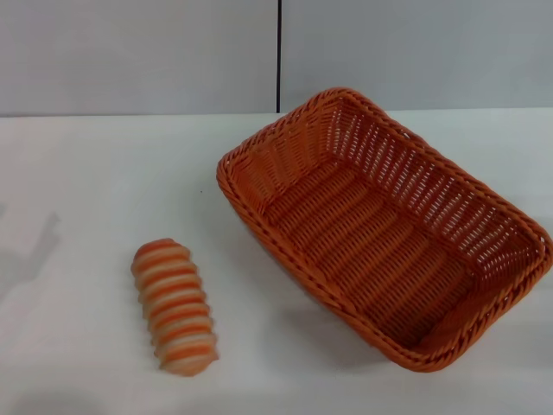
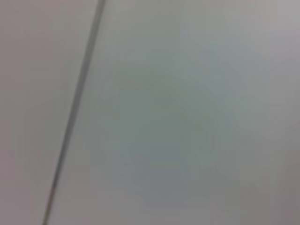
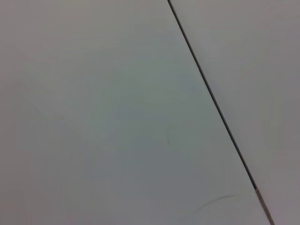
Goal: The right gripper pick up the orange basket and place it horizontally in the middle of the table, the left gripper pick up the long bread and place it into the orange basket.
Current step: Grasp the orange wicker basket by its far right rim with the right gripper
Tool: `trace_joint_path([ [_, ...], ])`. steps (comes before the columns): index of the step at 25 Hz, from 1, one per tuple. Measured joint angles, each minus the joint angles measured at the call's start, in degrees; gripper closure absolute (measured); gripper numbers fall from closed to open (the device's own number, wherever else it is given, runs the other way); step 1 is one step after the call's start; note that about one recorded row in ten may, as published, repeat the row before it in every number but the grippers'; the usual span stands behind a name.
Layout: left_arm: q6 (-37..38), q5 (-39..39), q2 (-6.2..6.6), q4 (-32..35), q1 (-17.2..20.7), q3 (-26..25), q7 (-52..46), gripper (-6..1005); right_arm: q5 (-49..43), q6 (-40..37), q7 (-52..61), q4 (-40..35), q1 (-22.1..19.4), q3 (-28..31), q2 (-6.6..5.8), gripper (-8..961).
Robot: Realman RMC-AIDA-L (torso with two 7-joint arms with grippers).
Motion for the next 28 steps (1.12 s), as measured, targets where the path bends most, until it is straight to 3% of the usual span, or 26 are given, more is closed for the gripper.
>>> trace_joint_path([
  [10,-5.3,0.2,-0.19,-0.4,-7.4,5.3,0.5,192,0.0,-1.2,-0.3,-0.3,0.4,0.3,-0.15,469],
  [20,-8.3,-0.3,-0.47,-1.3,-9.2,4.7,0.5,198,-0.4,-2.1,0.6,-2.4,0.3,-1.8,-0.39,469],
  [22,-8.7,-0.4,-0.47,-1.5,-9.0,4.5,0.5,199,-3.5,-3.1,4.1,-6.5,-0.6,-4.0,-0.97,469],
  [23,-9.5,-0.4,-0.41,-1.5,-8.7,4.3,0.5,199,-9.3,-5.4,11.3,-12.5,-1.5,-4.9,-1.68,469],
  [24,-9.5,-0.4,-0.41,-1.5,-8.7,4.3,0.5,200,-9.3,-5.4,11.3,-12.5,-1.5,-4.9,-1.68,469],
  [25,-9.9,-0.4,-0.31,-1.4,-8.5,4.3,0.5,200,-17.5,-8.1,21.9,-20.2,-2.0,-4.7,-1.97,469],
  [27,-10.5,-0.4,-0.24,-1.2,-8.2,4.3,0.5,202,-21.0,-8.6,25.8,-23.7,-2.2,-4.6,-1.87,469],
  [28,-11.4,-0.4,-0.13,-0.8,-7.7,4.3,0.5,202,-26.5,-9.1,34.4,-31.9,-2.9,-4.5,-1.18,469],
])
